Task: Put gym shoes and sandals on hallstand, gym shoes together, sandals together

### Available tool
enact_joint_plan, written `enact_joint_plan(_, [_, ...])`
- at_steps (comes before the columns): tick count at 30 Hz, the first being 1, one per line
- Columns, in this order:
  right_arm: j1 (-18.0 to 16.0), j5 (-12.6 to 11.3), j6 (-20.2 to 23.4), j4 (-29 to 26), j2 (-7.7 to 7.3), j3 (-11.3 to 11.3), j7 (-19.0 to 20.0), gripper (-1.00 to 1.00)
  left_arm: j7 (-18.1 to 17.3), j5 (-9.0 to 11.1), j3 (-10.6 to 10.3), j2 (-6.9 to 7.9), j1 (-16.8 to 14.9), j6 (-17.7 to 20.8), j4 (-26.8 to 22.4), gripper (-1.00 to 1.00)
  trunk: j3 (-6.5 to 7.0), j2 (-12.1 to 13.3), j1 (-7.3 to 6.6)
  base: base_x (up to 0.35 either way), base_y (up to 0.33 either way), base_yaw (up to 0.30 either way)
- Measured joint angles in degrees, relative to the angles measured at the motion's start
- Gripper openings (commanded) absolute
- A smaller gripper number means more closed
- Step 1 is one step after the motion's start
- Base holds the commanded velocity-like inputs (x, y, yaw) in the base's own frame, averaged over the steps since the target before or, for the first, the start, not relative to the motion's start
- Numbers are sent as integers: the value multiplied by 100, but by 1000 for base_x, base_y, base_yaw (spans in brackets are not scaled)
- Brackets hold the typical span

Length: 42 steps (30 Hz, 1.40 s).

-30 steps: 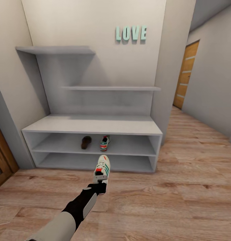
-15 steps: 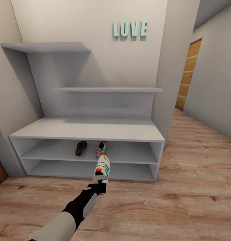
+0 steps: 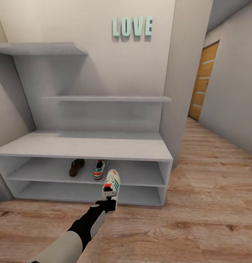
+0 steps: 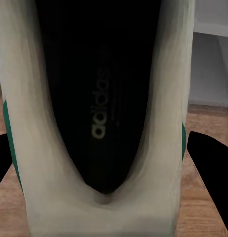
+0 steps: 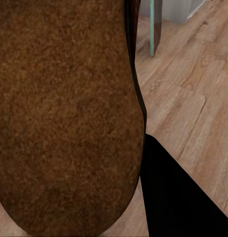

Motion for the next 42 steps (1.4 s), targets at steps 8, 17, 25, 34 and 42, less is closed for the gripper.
enact_joint_plan(8, [1, 0, -3, 2, 0, 0, -2, -100, 1, 1, 10, 0, 0, 6, 0, -100, 0, 0, 0, 340, -16, 0])
enact_joint_plan(17, [1, 0, -4, 4, 0, 0, -1, -100, 1, 1, 11, 0, 0, 6, 0, -100, 0, 0, 0, 344, 0, 0])
enact_joint_plan(25, [1, 0, -4, 4, 0, 0, 0, -100, 1, 1, 14, 0, 0, 7, 0, -100, 0, 0, 0, 344, 0, 0])
enact_joint_plan(34, [0, 0, -2, 3, 0, 0, -3, -100, 1, -2, 11, 4, -1, 6, -1, -100, 0, 0, 3, 162, 0, 0])
enact_joint_plan(42, [0, 0, -4, 4, 0, 0, -6, -100, 16, -1, 20, 9, -1, 15, -1, -100, 0, 0, 0, 161, 29, 0])
